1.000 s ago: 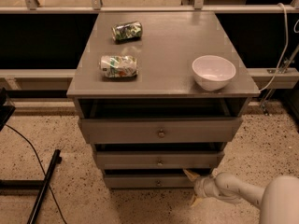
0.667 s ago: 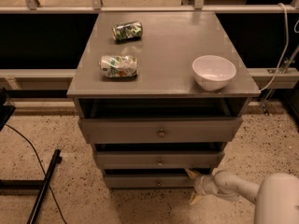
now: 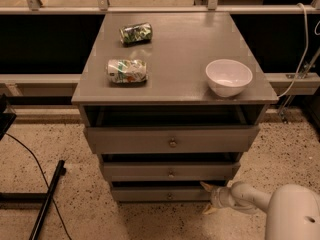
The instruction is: Open bottom drawer
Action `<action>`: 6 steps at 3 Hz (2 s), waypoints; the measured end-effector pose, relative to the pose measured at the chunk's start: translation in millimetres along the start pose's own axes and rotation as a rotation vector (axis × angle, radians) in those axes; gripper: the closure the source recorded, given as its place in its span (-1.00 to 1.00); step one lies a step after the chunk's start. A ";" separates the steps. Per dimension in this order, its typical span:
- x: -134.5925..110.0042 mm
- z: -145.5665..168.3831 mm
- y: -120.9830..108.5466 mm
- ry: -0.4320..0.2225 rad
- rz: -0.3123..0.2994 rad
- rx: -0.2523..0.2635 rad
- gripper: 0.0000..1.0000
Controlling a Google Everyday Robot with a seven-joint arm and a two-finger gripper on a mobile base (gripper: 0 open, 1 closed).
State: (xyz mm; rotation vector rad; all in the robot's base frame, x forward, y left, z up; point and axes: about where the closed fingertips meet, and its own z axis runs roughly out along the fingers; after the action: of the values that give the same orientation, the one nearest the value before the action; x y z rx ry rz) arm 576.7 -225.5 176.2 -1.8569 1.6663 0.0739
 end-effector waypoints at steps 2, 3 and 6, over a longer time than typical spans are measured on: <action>6.1 1.9 12.9 -0.010 0.032 -0.026 -0.12; -3.2 -8.0 30.1 -0.041 0.040 -0.042 -0.24; -8.0 -11.0 29.3 -0.047 0.039 -0.043 -1.00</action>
Offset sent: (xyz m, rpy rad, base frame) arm -0.0210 -0.0126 -0.0103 0.0307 0.0593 -0.0188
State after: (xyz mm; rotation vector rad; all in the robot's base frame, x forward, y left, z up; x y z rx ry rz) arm 544.5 -223.8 176.4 -1.8403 1.6807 0.1694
